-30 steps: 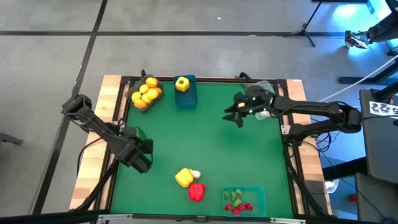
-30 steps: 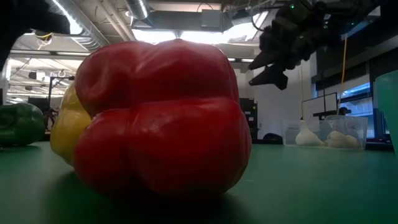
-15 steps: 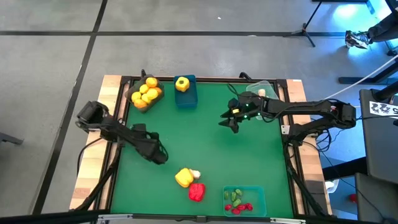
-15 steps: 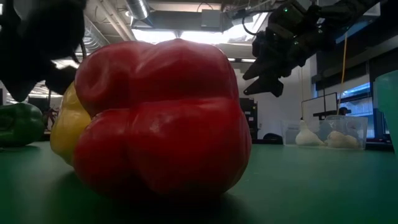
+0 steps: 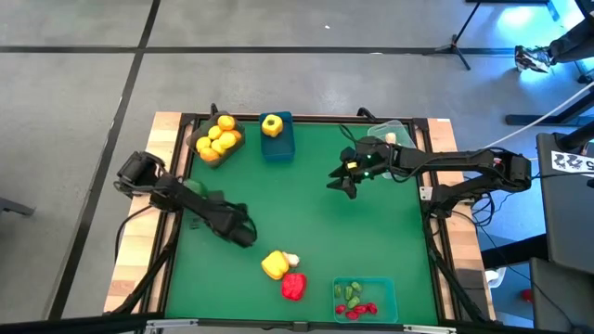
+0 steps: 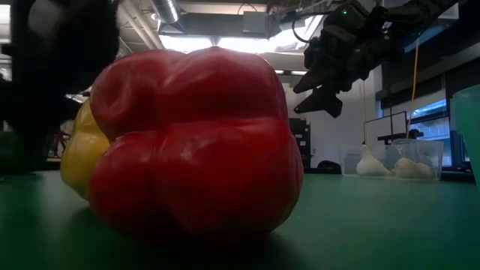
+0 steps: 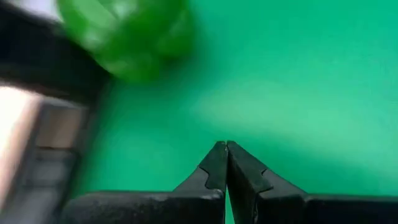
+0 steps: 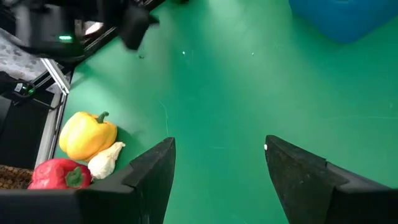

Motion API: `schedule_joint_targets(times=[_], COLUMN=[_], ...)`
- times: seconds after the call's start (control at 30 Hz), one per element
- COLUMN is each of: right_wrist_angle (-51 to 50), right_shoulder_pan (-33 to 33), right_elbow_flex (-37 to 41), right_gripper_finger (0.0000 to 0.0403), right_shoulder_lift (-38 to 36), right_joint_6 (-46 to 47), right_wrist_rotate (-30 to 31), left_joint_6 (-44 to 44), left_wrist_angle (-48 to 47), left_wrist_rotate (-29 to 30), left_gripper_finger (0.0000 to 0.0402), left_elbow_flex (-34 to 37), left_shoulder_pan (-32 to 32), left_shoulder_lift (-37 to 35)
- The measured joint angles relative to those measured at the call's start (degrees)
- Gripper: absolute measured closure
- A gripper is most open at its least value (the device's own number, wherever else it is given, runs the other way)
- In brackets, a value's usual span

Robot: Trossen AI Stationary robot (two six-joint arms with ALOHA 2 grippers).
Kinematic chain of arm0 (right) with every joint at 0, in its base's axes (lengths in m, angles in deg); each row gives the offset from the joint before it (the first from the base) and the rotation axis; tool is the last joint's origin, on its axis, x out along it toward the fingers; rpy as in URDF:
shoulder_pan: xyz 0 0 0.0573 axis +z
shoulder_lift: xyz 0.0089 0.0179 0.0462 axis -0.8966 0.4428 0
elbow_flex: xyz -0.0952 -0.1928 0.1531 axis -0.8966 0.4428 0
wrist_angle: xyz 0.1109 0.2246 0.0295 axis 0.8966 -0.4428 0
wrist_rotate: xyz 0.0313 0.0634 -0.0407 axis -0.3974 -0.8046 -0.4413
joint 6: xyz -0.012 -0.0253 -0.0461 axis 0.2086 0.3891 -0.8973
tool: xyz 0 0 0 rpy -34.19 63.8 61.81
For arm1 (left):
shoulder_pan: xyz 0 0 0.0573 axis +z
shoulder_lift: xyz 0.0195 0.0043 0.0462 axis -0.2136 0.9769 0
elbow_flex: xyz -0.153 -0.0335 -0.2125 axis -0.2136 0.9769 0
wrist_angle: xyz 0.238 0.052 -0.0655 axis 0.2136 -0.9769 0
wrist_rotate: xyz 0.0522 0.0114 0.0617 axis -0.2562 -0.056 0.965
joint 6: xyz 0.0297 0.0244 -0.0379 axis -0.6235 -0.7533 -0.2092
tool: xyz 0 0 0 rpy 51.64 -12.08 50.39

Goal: Sort produce into baskets
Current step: Put the green bell pepper into the blue bin

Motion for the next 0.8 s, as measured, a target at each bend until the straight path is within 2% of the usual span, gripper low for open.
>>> schedule_joint_targets(times=[0.13, 0.23, 0.3, 0.4, 0.5, 0.6, 0.7, 0.8], right_wrist_angle=[0.1, 0.1, 0.1, 0.1, 0.1, 0.0, 0.0, -0.5], right_shoulder_pan=[0.0, 0.0, 0.0, 0.0, 0.0, 0.0, 0.0, 0.0], right_elbow_flex=[0.0, 0.0, 0.0, 0.0, 0.0, 0.0, 0.0, 0.0], right_gripper_finger=[0.0159, 0.0159, 0.0159, 0.0159, 0.0159, 0.0159, 0.0159, 0.0159], right_shoulder_lift=[0.0, 0.0, 0.0, 0.0, 0.0, 0.0, 0.0, 0.0], right_joint_6=[0.2, 0.2, 0.2, 0.2, 0.4, 0.9, 1.0, 1.6], right_wrist_rotate=[0.0, 0.0, 0.1, 0.5, 0.5, 0.5, 0.5, 0.5], left_joint_6=[-6.7, -11.8, -12.3, -12.0, -12.5, -17.6, -24.2, -22.7], left_wrist_angle=[18.5, 21.3, 14.2, -1.2, -11.2, -15.6, -15.4, -15.5], left_wrist_rotate=[11.4, 20.6, 22.0, 23.1, 27.4, 31.1, 30.7, 30.5], left_gripper_finger=[0.0401, 0.0401, 0.0401, 0.0401, 0.0401, 0.0401, 0.0401, 0.0401], left_elbow_flex=[-1.7, -6.9, -10.7, -16.5, -21.1, -25.3, -23.0, -19.1], left_shoulder_pan=[-0.3, -0.2, 0.6, 2.9, 5.0, 7.8, 12.9, 17.5], left_shoulder_lift=[-0.9, -1.0, -1.0, -1.0, -1.0, -1.3, -1.9, -2.4])
